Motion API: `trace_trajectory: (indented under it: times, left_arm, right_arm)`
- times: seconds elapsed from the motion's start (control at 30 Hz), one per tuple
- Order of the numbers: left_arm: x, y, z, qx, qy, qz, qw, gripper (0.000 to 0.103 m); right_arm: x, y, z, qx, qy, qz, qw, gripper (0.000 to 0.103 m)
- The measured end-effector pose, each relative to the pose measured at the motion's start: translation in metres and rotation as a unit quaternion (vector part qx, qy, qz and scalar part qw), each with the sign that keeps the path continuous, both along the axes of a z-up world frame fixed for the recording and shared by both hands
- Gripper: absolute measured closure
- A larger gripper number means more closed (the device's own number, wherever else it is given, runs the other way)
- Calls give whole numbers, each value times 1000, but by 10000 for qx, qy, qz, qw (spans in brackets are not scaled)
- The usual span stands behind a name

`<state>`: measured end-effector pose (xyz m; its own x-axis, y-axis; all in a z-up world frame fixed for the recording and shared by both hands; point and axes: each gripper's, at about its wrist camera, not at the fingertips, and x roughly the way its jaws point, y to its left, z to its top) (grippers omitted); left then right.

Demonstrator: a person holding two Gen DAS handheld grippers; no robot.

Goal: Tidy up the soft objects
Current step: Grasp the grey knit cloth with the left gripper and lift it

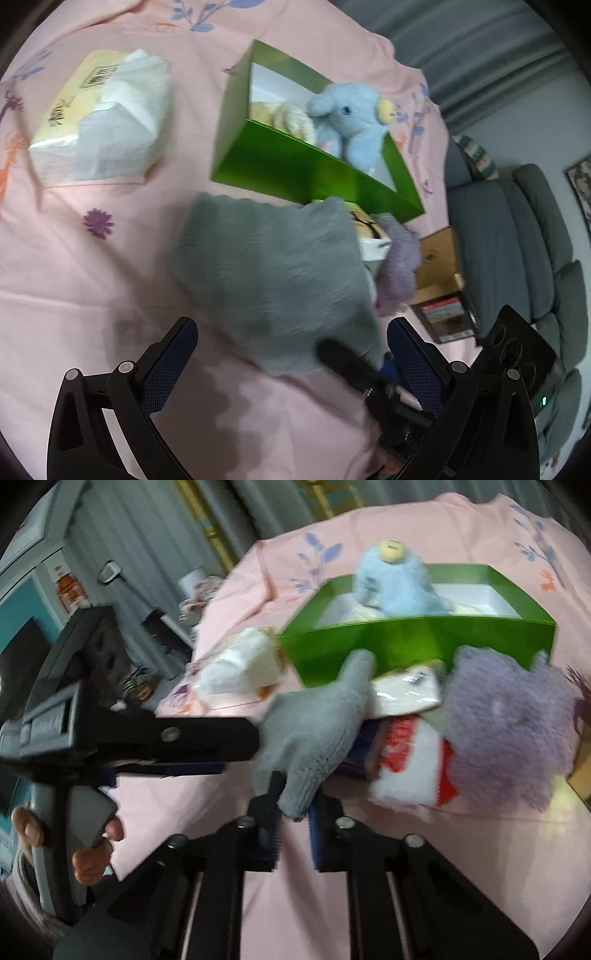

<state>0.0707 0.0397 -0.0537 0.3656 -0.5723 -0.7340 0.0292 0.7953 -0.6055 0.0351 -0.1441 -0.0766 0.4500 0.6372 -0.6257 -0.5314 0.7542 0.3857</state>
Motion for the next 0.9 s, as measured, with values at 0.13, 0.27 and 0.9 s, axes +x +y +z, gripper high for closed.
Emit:
trace_trajectory:
  times: [0.13,0.27,0.9]
  left_arm:
    - [-7,3,5,-52,13,-55,10000,1]
    - [-20,2,4,387,157,-170,9990,1]
    - [-40,-9,-26,504,685,-202,9962,63]
  right_arm:
    - [-27,27,13,104,-329,888,9955,94]
    - [-49,39,15,82,-267,1364,9903,94]
    - [-59,-19,-4,-204,474,420,9978,42]
